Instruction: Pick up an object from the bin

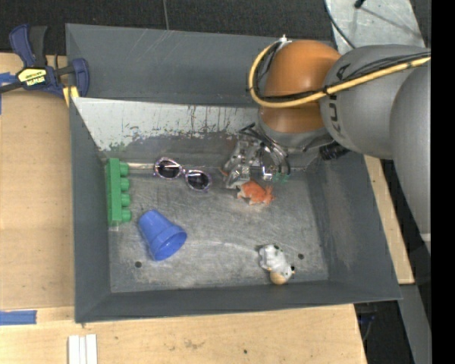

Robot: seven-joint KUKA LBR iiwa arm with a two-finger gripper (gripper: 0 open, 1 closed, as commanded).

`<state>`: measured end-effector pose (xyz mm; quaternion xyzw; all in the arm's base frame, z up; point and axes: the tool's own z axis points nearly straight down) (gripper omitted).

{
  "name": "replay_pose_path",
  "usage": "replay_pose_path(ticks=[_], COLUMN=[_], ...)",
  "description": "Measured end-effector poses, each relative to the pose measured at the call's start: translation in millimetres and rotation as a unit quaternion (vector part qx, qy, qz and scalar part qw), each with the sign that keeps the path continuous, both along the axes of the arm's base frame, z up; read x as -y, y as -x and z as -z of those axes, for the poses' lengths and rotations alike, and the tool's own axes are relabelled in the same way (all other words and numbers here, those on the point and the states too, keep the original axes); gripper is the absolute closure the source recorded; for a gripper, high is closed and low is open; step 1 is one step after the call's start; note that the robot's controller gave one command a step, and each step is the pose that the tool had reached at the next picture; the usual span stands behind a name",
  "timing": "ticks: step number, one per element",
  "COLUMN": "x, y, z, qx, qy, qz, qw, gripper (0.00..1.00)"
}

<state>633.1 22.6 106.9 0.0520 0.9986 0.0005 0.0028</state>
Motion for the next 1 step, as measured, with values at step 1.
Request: replay_pose_path(ticks=[1], x=[0.1], y=[-2.7], z=[-52.5], qx=[0.0004], qy=[0.0], qz=[-0.001], qw=[1.0], gripper=[1.0])
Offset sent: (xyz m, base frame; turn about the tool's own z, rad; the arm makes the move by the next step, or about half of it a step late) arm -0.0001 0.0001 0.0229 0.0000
